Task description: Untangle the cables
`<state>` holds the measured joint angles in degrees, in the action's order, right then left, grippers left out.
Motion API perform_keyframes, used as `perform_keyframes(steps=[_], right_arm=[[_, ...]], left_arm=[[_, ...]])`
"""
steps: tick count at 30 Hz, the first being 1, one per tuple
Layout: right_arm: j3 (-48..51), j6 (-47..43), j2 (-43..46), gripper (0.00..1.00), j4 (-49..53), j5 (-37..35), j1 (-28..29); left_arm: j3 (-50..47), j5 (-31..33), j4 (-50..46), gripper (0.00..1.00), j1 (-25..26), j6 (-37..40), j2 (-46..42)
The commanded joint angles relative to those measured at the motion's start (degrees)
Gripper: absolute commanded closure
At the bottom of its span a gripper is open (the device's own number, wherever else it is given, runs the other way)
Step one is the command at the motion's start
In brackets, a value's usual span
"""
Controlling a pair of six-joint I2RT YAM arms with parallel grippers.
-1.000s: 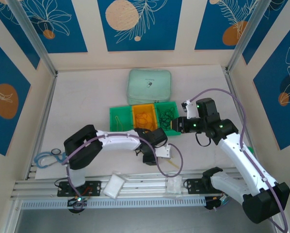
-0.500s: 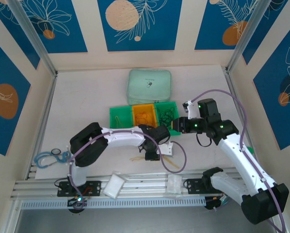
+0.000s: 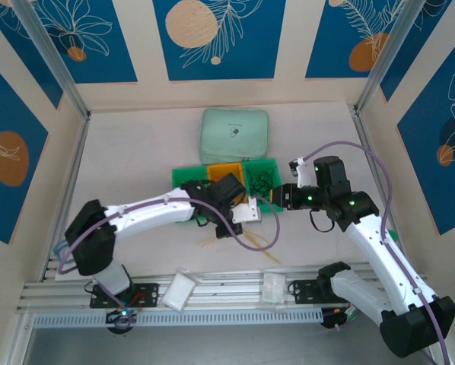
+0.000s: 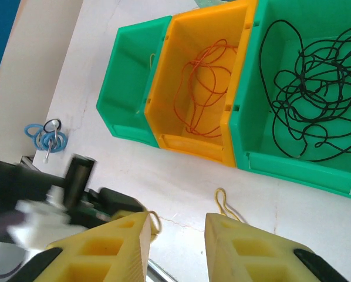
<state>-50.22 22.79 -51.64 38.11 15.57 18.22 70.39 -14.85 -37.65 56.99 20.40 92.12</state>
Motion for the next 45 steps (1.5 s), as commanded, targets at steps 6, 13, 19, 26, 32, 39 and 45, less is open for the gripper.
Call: perform_keyframes(steps=[6, 13, 19, 26, 32, 39, 45], right_arm=[[0.3, 1.0, 0.6, 0.70, 0.0, 1.8, 1.1], [0.8, 2.2, -0.4, 0.69, -1.6, 1.9, 2.5], [-0.2, 2.3, -2.8, 0.69, -2.4, 1.0, 5.2], [-0.8, 2.5, -4.7, 0.69, -3.2, -0.3, 7.6], [-1.1, 2.5, -5.9, 0.69, -3.3, -0.7, 8.3], [-1.2, 2.3, -7.1, 0.70, -3.4, -0.9, 8.6], [-1.1, 1.7, -8.5, 0.69, -3.5, -1.1, 8.8]], left_arm=[[-2.5, -4.0, -0.5, 1.00, -4.6, -8.6, -10.1], [-5.0, 3.5, 3.3, 1.00, -11.2, -20.2, -17.9], [-8.6, 8.1, 10.1, 1.00, -16.7, -25.5, -22.1], [-10.6, 12.1, 14.9, 1.00, -22.0, -29.0, -20.3], [-14.8, 13.5, 23.3, 1.00, -25.3, -31.7, -18.4], [-17.2, 15.8, 31.4, 1.00, -26.9, -33.0, -13.2], [-19.4, 17.4, 38.9, 1.00, -27.8, -34.7, -8.3]])
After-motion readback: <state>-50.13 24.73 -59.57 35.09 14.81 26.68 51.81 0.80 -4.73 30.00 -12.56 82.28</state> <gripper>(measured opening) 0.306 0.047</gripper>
